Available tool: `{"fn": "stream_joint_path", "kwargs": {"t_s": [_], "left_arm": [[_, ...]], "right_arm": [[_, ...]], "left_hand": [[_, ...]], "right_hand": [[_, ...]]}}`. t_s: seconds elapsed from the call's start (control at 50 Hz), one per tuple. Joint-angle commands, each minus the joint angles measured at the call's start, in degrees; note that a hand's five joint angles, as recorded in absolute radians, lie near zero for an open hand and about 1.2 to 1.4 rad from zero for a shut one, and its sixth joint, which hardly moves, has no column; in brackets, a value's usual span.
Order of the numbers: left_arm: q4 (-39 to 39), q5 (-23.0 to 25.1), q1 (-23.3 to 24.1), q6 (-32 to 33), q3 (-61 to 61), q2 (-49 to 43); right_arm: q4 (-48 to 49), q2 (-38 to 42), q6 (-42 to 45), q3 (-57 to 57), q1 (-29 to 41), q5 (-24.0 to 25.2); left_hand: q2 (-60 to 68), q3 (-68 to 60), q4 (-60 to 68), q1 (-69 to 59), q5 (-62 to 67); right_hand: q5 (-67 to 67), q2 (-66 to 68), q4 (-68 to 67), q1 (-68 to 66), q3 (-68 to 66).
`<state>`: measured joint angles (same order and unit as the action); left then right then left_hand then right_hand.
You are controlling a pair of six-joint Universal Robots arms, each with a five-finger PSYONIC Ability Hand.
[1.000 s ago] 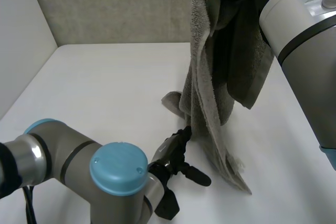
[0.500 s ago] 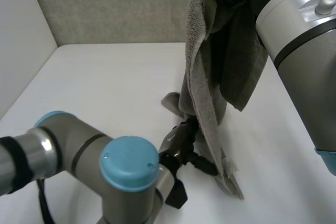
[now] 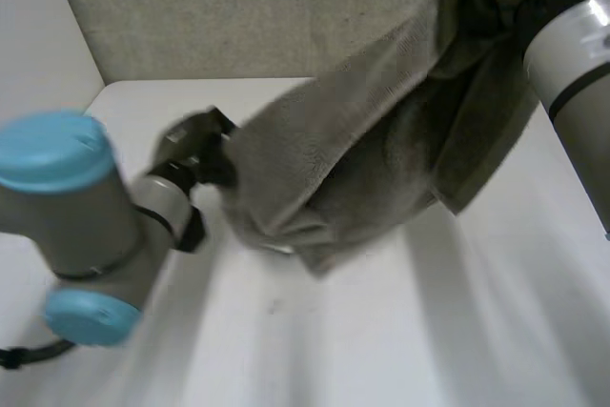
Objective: Fold the towel.
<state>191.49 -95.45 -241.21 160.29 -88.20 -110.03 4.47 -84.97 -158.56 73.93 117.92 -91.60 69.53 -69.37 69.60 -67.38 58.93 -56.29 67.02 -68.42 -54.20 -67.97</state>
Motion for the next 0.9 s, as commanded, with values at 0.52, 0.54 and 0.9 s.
{"fn": "stream_joint_path", "kwargs": {"t_s": [0.52, 0.54, 0.9], "left_arm": [[-2.4, 13.8, -10.5, 35.1, 10.5, -18.6], [-2.3, 13.8, -10.5, 35.1, 10.5, -18.6], [-0.4, 13.1, -8.1, 34.7, 3.9, -5.3]], "right_arm": [[15.1, 20.5, 1.5, 22.1, -12.0, 12.1], [15.1, 20.5, 1.5, 22.0, -12.0, 12.1], [14.2, 16.7, -0.2, 22.6, -13.8, 11.0]], "left_hand": [[-29.5, 29.3, -29.6, 27.3, -28.9], [-29.5, 29.4, -29.6, 27.4, -28.9], [-56.6, 56.5, -56.7, 54.5, -56.0]], "right_hand": [[-9.4, 8.7, -7.3, -21.5, -7.8], [-9.4, 8.7, -7.3, -21.5, -7.7], [56.3, -57.0, 58.4, 44.2, 58.0]]}}
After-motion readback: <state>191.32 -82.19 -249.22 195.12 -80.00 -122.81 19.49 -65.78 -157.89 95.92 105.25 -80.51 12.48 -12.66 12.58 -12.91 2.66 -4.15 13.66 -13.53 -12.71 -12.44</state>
